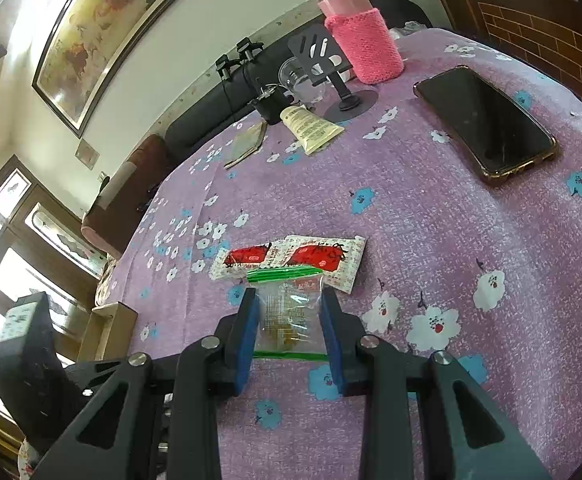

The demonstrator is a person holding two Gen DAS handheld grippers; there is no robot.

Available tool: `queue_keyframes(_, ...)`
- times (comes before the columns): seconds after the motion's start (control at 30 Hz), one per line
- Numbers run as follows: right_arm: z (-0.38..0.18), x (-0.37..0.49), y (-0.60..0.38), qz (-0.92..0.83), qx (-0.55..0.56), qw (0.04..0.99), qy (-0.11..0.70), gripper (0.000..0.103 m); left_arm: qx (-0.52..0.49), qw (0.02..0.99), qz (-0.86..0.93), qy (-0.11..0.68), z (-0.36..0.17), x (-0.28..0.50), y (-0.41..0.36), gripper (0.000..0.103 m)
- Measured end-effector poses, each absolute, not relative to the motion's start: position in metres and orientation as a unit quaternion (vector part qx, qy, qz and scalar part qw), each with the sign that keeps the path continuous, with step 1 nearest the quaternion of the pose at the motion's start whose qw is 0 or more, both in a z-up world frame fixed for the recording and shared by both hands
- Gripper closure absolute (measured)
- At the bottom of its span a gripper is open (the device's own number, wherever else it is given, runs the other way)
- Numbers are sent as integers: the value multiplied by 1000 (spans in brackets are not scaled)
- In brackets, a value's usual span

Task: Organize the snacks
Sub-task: 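Carry both held snacks into the cardboard box and open both tools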

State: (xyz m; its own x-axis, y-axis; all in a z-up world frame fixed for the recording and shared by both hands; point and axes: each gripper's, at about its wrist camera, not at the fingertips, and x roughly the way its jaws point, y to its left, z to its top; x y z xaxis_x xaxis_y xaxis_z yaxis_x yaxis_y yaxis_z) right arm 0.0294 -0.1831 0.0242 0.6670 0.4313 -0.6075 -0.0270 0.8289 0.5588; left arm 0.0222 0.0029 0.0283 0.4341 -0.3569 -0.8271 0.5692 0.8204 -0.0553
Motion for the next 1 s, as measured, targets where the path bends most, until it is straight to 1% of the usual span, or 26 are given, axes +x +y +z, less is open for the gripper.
queue_keyframes(0.17,26,27,-177,139,254,877,384,73,43,860,-260,437,58,6,56,84)
queue_keyframes(0.3,29,23,-163,143,234,881,385,73,-20,881,-232,412,87,-10,121,84)
queue_keyframes(0.47,47,13,-121,170,197,884,389,73,-39,900,-164,402,101,-19,195,84)
queue_keyframes(0.6,65,7,-62,225,167,876,393,73,-77,903,-112,407,95,-16,254,83)
queue_keyframes(0.7,79,9,-6,267,135,866,400,73,-104,900,-80,415,80,-11,294,83)
queue_keyframes(0.87,89,8,78,314,87,851,412,73,-137,892,-47,429,56,-4,331,83)
queue_keyframes(1.0,82,7,140,333,42,839,428,73,-173,885,-31,430,44,5,355,83)
